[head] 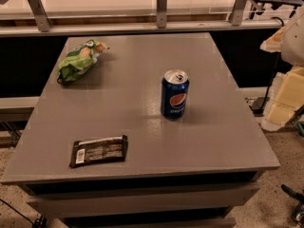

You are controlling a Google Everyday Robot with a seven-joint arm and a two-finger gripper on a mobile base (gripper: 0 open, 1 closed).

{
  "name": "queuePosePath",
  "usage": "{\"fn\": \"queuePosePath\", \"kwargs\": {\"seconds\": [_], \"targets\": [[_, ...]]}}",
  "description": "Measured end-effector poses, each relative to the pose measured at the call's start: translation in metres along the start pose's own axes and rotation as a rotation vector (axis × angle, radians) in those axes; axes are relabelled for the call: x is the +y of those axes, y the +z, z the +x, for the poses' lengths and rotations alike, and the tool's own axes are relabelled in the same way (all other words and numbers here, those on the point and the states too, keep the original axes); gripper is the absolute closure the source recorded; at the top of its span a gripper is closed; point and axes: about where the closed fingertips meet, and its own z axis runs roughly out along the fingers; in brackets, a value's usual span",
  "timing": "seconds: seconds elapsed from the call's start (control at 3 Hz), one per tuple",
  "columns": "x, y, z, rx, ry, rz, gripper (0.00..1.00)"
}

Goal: Pick pepsi can

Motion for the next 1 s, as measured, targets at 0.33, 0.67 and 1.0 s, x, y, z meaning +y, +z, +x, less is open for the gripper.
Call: {"fn": "queuePosePath", "kwargs": {"seconds": [0.33, 0.67, 1.0], "targets": [[0.000, 0.000, 0.000, 0.000, 0.000, 0.000, 0.00], [-0.001, 0.002, -0.008, -0.013, -0.023, 0.002, 0.00], [-0.007, 0.018, -0.043, -0.055, -0.092, -0.035, 0.00]]}}
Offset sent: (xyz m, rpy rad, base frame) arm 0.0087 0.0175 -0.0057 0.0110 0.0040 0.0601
